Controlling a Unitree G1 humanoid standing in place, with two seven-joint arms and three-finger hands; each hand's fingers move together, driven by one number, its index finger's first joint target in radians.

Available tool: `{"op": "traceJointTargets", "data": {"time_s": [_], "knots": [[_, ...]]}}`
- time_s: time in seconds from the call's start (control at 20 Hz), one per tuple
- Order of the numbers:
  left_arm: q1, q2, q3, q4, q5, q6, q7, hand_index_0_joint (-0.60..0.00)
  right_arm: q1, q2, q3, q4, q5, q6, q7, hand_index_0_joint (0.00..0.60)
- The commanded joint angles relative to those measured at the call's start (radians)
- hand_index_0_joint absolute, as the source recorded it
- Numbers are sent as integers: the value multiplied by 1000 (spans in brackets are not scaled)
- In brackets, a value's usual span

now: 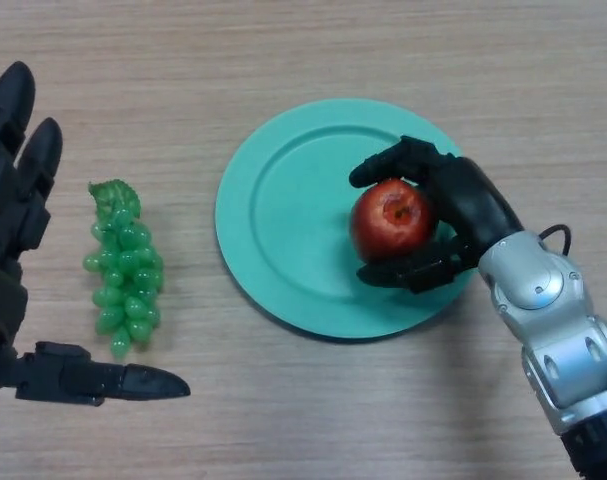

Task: Pick up the red apple and place it on the plate

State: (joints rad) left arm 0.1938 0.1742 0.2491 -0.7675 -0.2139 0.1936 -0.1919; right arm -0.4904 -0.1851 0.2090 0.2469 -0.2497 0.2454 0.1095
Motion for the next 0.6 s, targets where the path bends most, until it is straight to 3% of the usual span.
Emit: {"op": "traceJointTargets", "data": {"time_s": [0.05, 0.1, 0.2, 0.35, 0.45, 0.6], "knots": [[-1, 16, 53, -55, -13, -174, 3, 0, -95, -5, -33, -47, -23, -81, -82, 101], [0, 16, 52, -58, -10, -173, 4, 0, -124, -5, -37, -95, -7, -48, -79, 3], [-4, 16, 53, -72, -5, -158, 1, 0, -140, -5, -75, -256, 35, 37, -36, 0], [-32, 29, 77, -88, -27, -103, -9, 0, -118, -16, -191, -555, 91, 183, 91, 0], [-67, 44, 95, -89, -25, -83, -8, 0, -79, -63, -272, -698, 173, 222, 123, 0], [-104, 62, 105, -62, -30, -79, -14, 0, 20, -136, -367, -836, 327, 212, 78, 0]]}}
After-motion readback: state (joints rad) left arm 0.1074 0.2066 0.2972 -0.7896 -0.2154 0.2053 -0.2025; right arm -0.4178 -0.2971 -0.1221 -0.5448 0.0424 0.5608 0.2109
